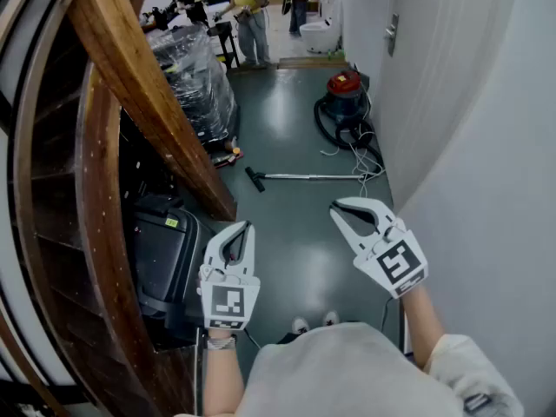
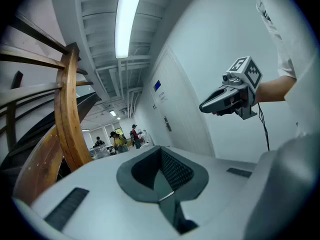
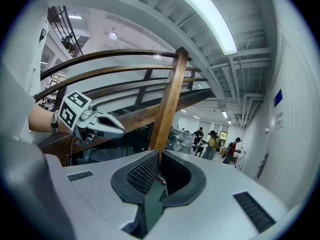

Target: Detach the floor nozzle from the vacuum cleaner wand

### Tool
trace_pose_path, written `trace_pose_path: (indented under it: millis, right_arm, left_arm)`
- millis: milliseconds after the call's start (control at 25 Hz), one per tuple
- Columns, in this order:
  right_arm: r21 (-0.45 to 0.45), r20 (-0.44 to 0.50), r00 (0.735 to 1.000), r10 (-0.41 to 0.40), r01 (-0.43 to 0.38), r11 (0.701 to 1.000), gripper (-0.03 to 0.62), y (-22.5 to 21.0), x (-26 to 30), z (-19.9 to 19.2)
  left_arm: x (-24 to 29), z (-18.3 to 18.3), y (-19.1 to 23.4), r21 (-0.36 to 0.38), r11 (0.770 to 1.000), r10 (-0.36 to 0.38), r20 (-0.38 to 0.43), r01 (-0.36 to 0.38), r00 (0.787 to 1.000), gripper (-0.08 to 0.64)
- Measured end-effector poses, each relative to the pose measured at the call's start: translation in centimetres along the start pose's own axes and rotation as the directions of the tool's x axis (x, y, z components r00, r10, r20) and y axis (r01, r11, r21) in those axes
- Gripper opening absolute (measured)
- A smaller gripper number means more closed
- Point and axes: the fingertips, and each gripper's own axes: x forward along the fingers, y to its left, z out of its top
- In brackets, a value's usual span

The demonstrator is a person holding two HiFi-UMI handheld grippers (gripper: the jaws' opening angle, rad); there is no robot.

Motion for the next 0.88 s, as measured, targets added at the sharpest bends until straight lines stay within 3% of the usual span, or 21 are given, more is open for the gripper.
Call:
trace_pose_path:
  millis: [360,880]
  right_arm:
    - [-0.03,-0.006,0.999,-0.032,0.031,0.999,0.037,-1.6,1.4,-0.5]
    - [-0.04,-0.025,1.0,-0.002,0.001,0.999,0.035,-2.1,4.7,-1.1]
  left_arm:
    - [1.8,-0.5,0.7,0.003,1.0,0.003,-0.002,-0.003,1.0,-0.003]
    - [3.8,-2.1,3.0,0.03,1.0,-0.001,-0.026,0.002,1.0,-0.003]
